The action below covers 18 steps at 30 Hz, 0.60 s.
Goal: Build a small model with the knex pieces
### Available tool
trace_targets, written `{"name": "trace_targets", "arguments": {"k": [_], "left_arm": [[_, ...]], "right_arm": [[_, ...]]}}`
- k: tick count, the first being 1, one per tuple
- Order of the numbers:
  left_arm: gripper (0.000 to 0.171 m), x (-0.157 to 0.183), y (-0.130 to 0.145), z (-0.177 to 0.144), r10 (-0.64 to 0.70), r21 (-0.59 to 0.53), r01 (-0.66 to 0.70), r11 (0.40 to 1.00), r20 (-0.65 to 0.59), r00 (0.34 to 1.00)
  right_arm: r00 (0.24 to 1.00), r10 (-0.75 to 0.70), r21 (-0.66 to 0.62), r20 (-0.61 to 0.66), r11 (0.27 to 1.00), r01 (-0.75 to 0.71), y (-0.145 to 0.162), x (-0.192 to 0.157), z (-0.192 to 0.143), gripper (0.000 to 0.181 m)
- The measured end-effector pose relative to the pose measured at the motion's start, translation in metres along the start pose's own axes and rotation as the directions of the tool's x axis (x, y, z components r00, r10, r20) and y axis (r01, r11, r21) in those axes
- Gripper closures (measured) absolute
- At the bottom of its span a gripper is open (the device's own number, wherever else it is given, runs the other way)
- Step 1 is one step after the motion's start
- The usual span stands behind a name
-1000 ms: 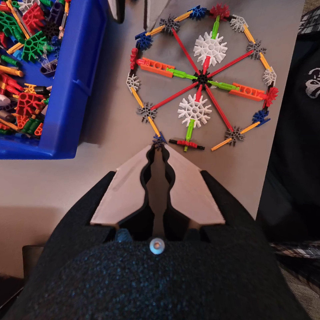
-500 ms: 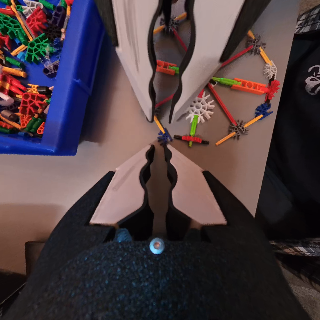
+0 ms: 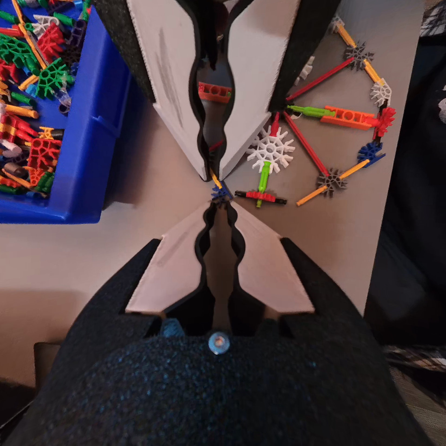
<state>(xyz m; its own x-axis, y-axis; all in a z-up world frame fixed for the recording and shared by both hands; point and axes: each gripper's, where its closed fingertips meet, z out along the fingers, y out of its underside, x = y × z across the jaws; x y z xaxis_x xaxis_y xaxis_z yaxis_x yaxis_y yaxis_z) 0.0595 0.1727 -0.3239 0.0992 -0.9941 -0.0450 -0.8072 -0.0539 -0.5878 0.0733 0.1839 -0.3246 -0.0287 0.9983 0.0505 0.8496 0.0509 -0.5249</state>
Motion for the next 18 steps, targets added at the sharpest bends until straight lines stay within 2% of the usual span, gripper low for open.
{"name": "trace_targets", "arguments": {"k": [11,18], "left_arm": [[0.164,-0.0033,-0.0020,-0.0022,0.191,-0.079,-0.180,0.981,0.173,0.966],[0.164,-0.0044,-0.0042,-0.0043,0.400,-0.204,-0.351,0.914,0.310,0.863]], "right_arm": [[1.000,0.010,0.045,-0.017,0.999,-0.009,-0.0001,-0.0002,-0.0002,0.177],[1.000,0.013,0.071,-0.017,0.997,-0.012,0.0002,0.0000,-0.0004,0.177]]}}
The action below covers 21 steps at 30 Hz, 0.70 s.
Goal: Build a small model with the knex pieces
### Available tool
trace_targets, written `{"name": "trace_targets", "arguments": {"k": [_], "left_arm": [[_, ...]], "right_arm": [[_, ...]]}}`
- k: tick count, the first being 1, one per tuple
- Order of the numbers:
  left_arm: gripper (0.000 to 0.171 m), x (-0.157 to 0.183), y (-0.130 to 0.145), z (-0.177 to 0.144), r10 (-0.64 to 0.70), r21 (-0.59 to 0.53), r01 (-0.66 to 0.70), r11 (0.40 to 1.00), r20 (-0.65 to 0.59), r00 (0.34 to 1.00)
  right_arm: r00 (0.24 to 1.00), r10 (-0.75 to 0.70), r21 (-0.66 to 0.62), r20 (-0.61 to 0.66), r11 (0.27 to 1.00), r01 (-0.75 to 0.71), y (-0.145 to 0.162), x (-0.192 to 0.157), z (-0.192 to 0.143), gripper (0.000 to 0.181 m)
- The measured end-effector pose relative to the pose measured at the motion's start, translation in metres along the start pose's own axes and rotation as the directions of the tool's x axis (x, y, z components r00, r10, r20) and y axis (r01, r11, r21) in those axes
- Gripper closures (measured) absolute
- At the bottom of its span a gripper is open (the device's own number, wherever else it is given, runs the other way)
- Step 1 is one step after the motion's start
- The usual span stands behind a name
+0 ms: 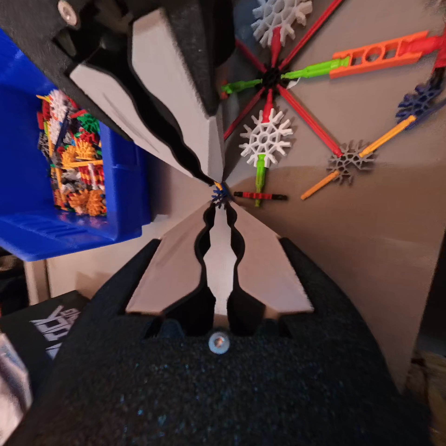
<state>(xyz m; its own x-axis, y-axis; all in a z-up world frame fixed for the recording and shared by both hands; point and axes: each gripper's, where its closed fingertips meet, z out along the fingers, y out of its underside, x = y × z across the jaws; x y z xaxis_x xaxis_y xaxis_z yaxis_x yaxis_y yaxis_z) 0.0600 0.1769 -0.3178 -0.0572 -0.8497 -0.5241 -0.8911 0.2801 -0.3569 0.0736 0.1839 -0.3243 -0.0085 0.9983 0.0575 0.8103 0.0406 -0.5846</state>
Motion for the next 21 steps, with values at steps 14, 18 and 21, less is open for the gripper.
{"name": "trace_targets", "arguments": {"k": [14,18,21], "left_arm": [[0.160,-0.002,0.008,0.001,-0.546,0.017,0.579,0.815,-0.308,0.779],[0.161,0.002,0.004,0.001,-0.599,-0.029,0.639,0.768,-0.385,0.702],[0.160,0.004,0.001,0.002,-0.605,-0.047,0.645,0.762,-0.405,0.686]], "right_arm": [[1.000,-0.011,0.026,-0.005,1.000,0.011,0.000,0.001,0.000,0.178],[1.000,-0.013,0.032,-0.004,0.999,0.013,0.000,0.001,0.000,0.178],[1.000,-0.015,0.035,-0.003,0.999,0.015,0.000,0.001,0.000,0.178]]}}
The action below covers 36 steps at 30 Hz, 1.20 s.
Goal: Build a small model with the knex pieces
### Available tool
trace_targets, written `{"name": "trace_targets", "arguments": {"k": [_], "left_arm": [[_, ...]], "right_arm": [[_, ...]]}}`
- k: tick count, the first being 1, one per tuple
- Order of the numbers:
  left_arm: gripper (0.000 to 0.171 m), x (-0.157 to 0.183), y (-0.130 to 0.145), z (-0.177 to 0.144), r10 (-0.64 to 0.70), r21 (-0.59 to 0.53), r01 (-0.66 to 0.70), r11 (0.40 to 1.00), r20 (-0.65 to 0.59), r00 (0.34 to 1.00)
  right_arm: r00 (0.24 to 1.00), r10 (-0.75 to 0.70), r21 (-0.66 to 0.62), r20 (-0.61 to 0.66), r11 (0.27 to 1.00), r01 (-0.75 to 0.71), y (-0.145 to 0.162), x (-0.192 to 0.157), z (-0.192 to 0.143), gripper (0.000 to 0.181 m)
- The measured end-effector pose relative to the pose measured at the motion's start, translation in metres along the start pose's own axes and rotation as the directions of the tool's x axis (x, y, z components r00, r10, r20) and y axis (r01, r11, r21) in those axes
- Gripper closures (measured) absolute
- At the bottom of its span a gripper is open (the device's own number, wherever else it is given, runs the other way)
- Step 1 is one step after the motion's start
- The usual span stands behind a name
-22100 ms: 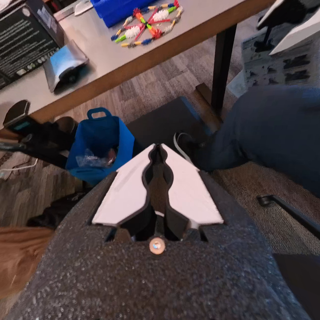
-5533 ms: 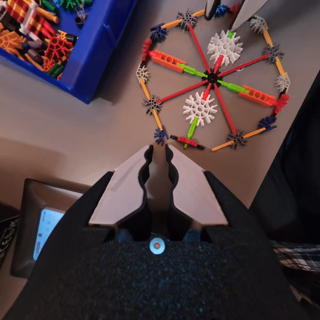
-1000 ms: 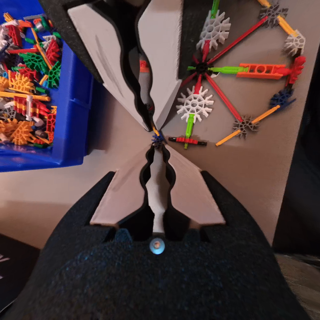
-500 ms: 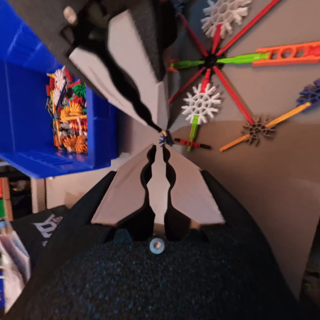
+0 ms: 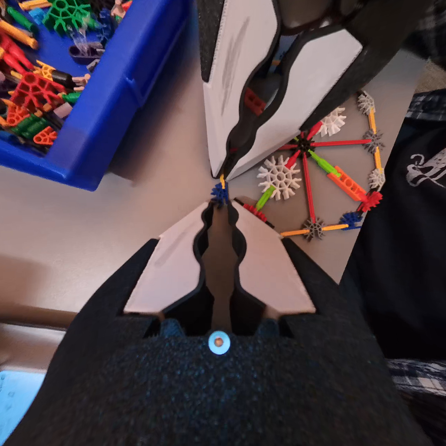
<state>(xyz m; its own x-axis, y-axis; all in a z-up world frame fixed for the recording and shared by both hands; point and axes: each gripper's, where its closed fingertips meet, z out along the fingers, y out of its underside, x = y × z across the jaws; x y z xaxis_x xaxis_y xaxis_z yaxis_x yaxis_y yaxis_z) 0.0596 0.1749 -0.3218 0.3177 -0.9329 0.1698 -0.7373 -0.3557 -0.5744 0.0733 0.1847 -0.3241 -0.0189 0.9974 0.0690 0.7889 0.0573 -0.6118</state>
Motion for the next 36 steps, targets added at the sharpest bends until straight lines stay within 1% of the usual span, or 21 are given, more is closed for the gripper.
{"name": "trace_targets", "arguments": {"k": [4,7,17,20,23,25,27,29,31,36], "left_arm": [[0.159,0.0007,-0.0021,0.0006,-0.042,0.010,0.042,0.999,-0.027,0.999],[0.163,-0.0015,-0.0028,0.0010,-0.045,0.014,0.045,0.999,-0.001,0.999],[0.165,-0.0028,-0.0045,-0.0003,0.081,0.012,-0.084,0.996,0.149,0.986],[0.165,-0.0029,-0.0050,-0.0009,0.179,-0.023,-0.179,0.984,0.226,0.957],[0.165,-0.0030,-0.0056,-0.0015,0.283,-0.072,-0.274,0.959,0.304,0.910],[0.164,-0.0031,-0.0059,-0.0017,0.359,-0.113,-0.341,0.933,0.352,0.864],[0.164,-0.0037,-0.0065,-0.0021,0.454,-0.175,-0.420,0.891,0.405,0.794],[0.164,-0.0043,-0.0068,-0.0023,0.560,-0.253,-0.502,0.827,0.444,0.700],[0.164,-0.0049,-0.0079,-0.0025,0.622,-0.302,-0.548,0.780,0.464,0.630],[0.164,-0.0038,-0.0085,-0.0024,0.718,-0.355,-0.633,0.688,0.454,0.527]], "right_arm": [[1.000,-0.002,0.006,0.000,1.000,0.002,0.0000,0.0001,-0.0001,0.178],[1.000,-0.001,0.010,0.000,1.000,0.001,0.0001,0.0002,-0.0002,0.178],[1.000,-0.003,0.018,-0.002,1.000,0.003,0.0002,0.0004,-0.0005,0.178],[1.000,-0.002,0.022,0.000,1.000,0.002,0.0003,0.0003,-0.0006,0.178],[1.000,-0.005,0.020,-0.003,1.000,0.005,0.0004,0.0003,-0.0008,0.178],[1.000,-0.006,0.021,-0.003,1.000,0.006,0.0006,0.0003,-0.0010,0.178],[1.000,-0.007,0.022,-0.004,1.000,0.007,0.0007,0.0005,-0.0011,0.178],[1.000,-0.007,0.022,-0.005,1.000,0.007,0.0010,0.0007,-0.0015,0.178],[1.000,-0.007,0.023,-0.006,1.000,0.007,0.0013,0.0012,-0.0016,0.178],[1.000,-0.012,0.022,-0.011,1.000,0.012,0.0018,0.0013,-0.0020,0.178]]}}
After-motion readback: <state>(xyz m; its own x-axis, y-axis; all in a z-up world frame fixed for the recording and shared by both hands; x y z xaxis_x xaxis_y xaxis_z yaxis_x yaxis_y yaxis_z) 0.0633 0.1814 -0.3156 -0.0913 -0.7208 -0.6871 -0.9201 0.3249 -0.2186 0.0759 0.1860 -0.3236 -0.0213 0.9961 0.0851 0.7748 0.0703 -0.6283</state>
